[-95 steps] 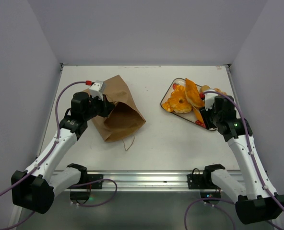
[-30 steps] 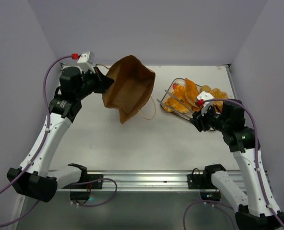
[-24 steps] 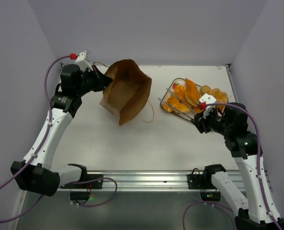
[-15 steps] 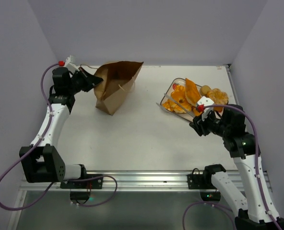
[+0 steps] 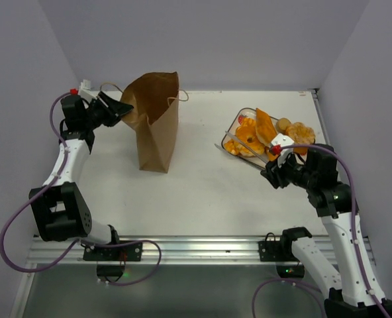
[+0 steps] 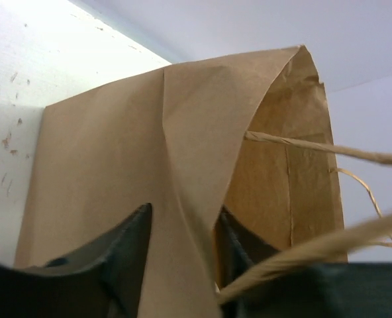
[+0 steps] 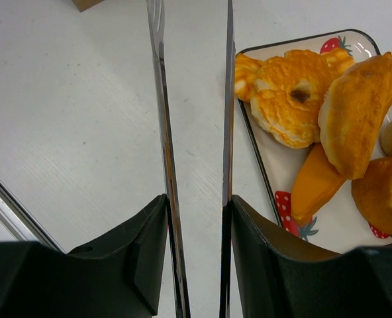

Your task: Take the fake bread out of the paper bag

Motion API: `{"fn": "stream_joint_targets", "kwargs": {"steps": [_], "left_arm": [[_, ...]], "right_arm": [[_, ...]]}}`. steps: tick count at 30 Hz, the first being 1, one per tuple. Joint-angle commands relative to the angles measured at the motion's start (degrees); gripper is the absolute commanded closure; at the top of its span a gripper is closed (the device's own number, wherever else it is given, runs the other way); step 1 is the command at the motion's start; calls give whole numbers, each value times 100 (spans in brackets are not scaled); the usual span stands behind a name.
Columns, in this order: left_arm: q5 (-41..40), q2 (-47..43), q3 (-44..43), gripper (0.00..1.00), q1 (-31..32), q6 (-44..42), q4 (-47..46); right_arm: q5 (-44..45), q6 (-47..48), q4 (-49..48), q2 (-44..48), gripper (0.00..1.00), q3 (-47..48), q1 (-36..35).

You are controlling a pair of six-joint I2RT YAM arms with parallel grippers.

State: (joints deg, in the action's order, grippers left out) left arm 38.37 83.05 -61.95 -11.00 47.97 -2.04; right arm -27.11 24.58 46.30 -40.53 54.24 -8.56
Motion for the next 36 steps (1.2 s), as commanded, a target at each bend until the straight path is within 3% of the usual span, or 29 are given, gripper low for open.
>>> {"fn": "stream_joint_targets", "kwargs": {"steps": [1, 9, 11, 20, 26, 29, 31, 36], "left_arm": [[224, 45, -308, 50, -86, -156, 20], [4, -324, -660, 26, -104, -656, 477], [-49, -481, -774, 1, -104, -797, 547], [91, -763, -1187, 0, -104, -1052, 776], [-100, -1079, -1494, 0, -95, -1402, 1221], [-777, -1562, -1706, 1, -95, -1833, 1785], [-1128, -2122, -1401, 0, -104, -1896, 1752], [-1253, -3266, -381, 0, -95, -1984, 1374]], "right_arm": [[-268, 126, -51, -60, 56, 78, 21], [-479, 494, 282, -148, 56, 122, 21], [-601, 661, 414, -191, 56, 113, 21], [-831, 1470, 907, -534, 56, -27, -41], [-612, 1489, 749, -780, 56, -228, -391], [219, 1322, 434, -982, 56, -596, -1181], [653, 1225, 222, -1105, 56, -826, -1803], [1629, 1023, -420, -1641, 54, -1187, -2255]]}}
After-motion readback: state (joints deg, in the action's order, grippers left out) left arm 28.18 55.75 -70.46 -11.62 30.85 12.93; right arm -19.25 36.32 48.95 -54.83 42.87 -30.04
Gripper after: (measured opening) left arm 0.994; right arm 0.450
